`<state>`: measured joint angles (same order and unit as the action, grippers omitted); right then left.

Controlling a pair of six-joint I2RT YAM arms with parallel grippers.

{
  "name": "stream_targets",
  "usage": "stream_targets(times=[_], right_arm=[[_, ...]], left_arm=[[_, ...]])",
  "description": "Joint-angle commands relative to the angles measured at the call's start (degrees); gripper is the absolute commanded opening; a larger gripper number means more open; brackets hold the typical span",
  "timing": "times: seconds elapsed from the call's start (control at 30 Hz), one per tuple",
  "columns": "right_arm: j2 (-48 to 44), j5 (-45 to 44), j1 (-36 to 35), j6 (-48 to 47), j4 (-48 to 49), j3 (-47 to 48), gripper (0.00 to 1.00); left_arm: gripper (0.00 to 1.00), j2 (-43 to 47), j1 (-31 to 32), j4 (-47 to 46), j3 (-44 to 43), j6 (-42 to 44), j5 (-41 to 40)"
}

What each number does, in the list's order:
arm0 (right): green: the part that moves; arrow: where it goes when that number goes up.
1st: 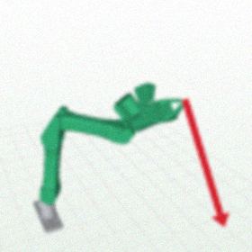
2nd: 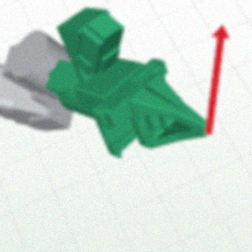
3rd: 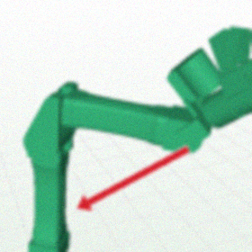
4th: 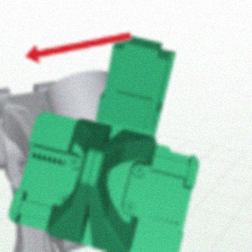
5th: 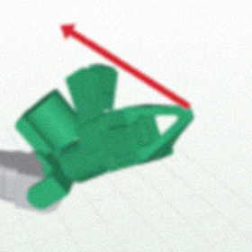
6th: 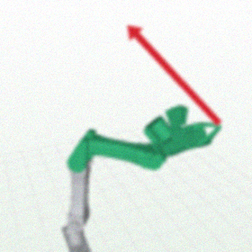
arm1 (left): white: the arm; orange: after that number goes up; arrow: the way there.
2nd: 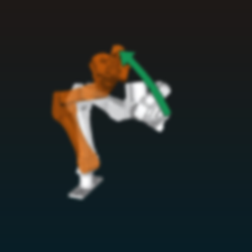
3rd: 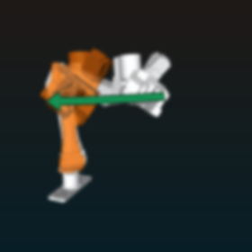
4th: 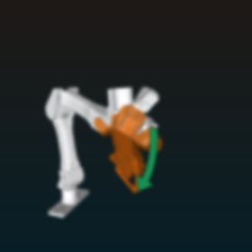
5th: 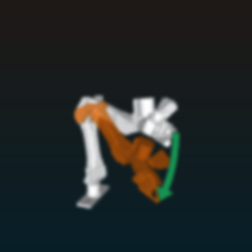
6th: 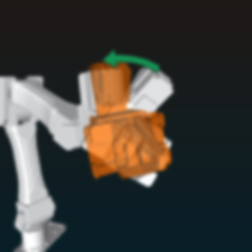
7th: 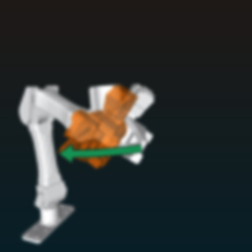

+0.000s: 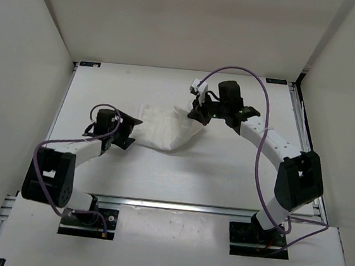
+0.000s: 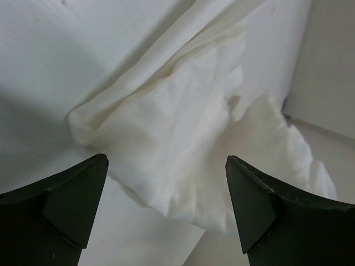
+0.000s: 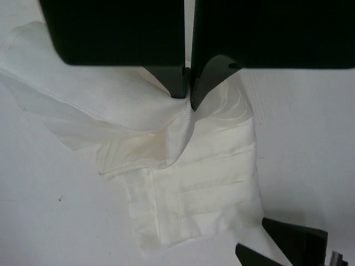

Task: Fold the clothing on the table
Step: Fold the skirt

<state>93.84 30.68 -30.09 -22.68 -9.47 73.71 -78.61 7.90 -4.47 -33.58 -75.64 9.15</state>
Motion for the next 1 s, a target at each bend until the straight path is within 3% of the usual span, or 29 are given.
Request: stream_targets(times=[0.0, 0.4, 0.63, 0.73, 0.77, 0.8, 0.87, 0.9, 0.97], right_arm=[[-1.3, 1.8, 0.1, -1.8, -0.1, 2.1, 0.0], [-1.0, 4.1, -2.9, -2.7, -1.4, 6.2, 0.0], [6.9, 5.3, -10.9, -1.4, 6.0, 12.9, 0.0], [11.0, 4.3, -14.3, -2.2, 7.9, 14.6, 0.0], [11.7, 5.9, -13.9, 0.2, 9.1, 14.0, 0.07], [12.5, 6.0, -14.2, 0.4, 7.3, 15.0, 0.25], [13.3, 4.6, -15.3, -3.7, 0.8, 16.5, 0.46], [12.9, 5.4, -15.5, -3.8, -1.7, 15.8, 0.52], [12.3, 4.8, -14.1, -3.6, -3.1, 15.7, 0.56]], left_arm=[[0.99, -2.3, 2.3, 0.1, -2.5, 2.1, 1.6], [0.99, -13.9, 1.5, 1.1, -7.3, 8.0, 4.8], [0.99, -21.3, 3.4, -3.3, -9.0, 7.9, 10.5], [0.99, -18.6, 2.8, -3.9, -6.4, 6.7, 12.1], [0.99, -15.6, 1.6, -3.4, -4.1, 7.9, 12.0], [0.98, -13.7, 0.5, 0.8, -2.4, 8.1, 10.2], [0.99, -6.6, -4.1, -1.8, 2.8, 7.9, 11.3], [0.99, -4.0, -6.2, -0.5, 4.4, 7.8, 11.2], [0.99, -1.6, -7.8, 3.7, 4.8, 9.6, 11.2]])
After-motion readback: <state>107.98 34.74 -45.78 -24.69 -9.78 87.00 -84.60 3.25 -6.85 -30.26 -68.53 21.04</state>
